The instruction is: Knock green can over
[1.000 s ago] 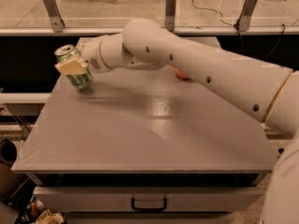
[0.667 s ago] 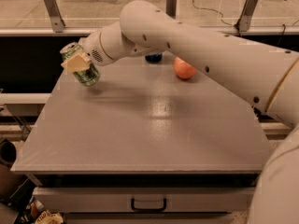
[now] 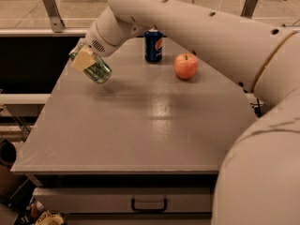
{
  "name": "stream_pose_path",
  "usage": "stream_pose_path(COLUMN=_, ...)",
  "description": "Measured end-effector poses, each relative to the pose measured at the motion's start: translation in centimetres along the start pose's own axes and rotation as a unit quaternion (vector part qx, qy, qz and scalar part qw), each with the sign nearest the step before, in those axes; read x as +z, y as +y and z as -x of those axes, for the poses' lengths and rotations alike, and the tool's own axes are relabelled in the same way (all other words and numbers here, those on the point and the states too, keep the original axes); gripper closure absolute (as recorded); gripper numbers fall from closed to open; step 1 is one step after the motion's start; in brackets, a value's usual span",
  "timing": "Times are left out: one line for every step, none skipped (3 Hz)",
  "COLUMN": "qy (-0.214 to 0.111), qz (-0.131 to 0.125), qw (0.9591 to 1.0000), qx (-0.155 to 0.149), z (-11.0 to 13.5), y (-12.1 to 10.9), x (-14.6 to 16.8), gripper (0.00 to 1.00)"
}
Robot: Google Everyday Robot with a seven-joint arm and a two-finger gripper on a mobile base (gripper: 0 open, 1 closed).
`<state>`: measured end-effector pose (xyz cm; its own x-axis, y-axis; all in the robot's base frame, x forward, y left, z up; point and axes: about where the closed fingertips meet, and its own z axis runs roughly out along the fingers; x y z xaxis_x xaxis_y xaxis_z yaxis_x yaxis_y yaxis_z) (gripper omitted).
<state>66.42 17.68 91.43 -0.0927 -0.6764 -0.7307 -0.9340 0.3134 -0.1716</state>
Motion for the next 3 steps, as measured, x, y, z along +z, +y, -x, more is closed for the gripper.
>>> stream_pose_path(qy=0.052, qz=0.017, qw=0.9985, qx=-0.007, z=-1.0, y=0.2, x=0.9, gripper=1.0)
stream_pose_path(qy=0.11, qz=0.049, qw=0.9924, qx=-0.023, z=-1.7, y=0.9, x=2.7, gripper=1.0)
stream_pose_path(qy=0.15, qz=0.104, qw=0.9821, qx=-0.045, z=-1.7, y=2.1, x=5.0, gripper=1.0)
